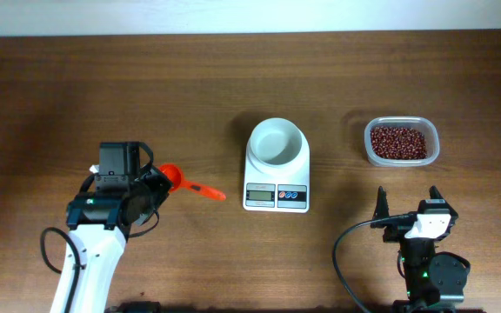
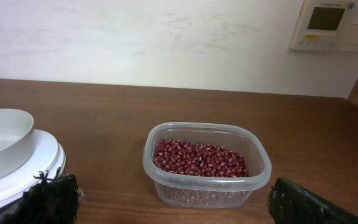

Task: Scoop and weigh 50g on scale
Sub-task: 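Grasp the orange scoop with the left gripper and lift it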

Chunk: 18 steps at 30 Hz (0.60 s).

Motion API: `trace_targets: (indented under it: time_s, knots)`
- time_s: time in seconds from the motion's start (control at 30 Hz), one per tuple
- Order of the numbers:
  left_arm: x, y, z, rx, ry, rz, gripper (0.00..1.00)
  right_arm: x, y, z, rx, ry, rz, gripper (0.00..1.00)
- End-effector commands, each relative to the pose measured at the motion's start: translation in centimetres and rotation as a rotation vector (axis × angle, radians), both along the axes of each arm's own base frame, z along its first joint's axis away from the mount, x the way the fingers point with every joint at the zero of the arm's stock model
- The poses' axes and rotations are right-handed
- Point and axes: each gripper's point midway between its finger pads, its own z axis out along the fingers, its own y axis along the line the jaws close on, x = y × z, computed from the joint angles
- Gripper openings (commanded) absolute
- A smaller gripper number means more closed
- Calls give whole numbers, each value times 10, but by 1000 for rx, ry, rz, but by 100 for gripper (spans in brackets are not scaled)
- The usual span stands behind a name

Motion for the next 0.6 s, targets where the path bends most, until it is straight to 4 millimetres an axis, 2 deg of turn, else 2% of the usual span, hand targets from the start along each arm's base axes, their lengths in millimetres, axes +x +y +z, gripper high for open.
trace_targets:
  time_s: [0.0, 0.57]
  knots:
    - [-4, -1, 6, -58, 12, 84, 0, 0, -3, -2, 3, 1, -15, 99]
    - [-15, -1, 1, -79, 69, 134, 0, 0, -3, -3, 3, 5, -15, 99]
